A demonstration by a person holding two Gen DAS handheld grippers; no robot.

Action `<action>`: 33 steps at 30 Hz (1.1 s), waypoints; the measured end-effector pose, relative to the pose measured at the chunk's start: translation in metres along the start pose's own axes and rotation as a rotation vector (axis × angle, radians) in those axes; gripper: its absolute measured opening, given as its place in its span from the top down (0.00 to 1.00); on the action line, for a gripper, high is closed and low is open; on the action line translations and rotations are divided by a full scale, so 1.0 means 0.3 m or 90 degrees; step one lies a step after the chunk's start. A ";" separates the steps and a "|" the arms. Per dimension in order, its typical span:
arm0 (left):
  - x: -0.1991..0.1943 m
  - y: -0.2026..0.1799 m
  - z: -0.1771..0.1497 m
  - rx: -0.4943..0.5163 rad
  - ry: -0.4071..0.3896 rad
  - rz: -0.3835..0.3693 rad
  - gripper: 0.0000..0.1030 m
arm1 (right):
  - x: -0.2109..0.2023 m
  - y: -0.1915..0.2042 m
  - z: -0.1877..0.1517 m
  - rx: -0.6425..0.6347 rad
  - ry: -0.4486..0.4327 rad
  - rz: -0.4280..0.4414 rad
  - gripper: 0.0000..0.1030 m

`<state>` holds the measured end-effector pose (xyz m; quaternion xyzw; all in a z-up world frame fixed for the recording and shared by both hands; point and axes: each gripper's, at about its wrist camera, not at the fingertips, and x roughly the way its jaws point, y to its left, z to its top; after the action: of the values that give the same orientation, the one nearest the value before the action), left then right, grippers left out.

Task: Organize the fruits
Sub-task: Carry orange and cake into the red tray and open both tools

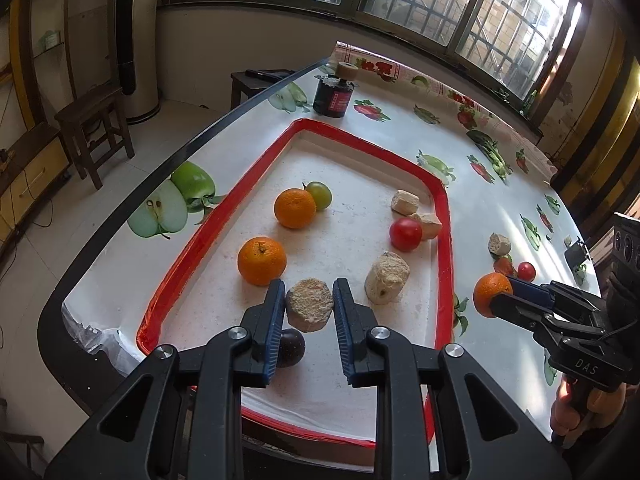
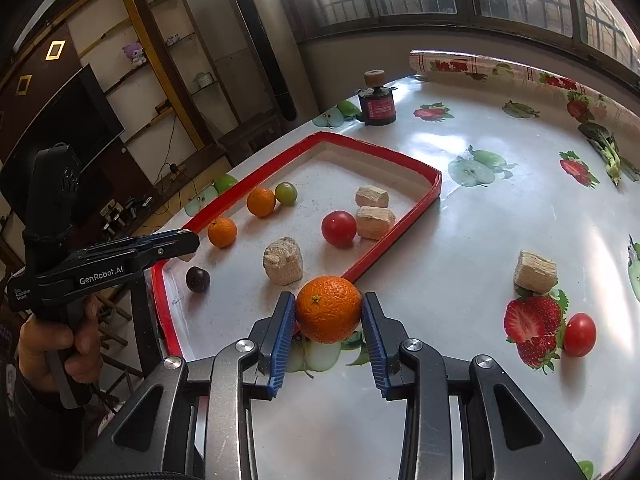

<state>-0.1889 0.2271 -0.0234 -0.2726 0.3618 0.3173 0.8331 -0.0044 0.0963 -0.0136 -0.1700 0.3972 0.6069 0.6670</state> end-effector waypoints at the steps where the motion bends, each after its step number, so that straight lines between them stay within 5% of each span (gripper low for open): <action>1: 0.000 0.009 -0.001 -0.002 0.000 0.002 0.79 | 0.006 0.010 0.003 -0.004 0.001 0.003 0.67; 16: 0.037 0.125 -0.032 -0.039 0.017 0.025 0.79 | 0.135 0.209 -0.005 -0.098 0.046 0.038 0.67; 33: 0.095 0.149 -0.048 -0.043 0.043 0.037 0.79 | 0.255 0.261 -0.014 -0.131 0.085 0.027 0.66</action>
<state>-0.2123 0.2557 -0.0641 -0.3008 0.3863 0.3440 0.8012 -0.0838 0.1608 -0.0526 -0.2691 0.3797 0.6457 0.6054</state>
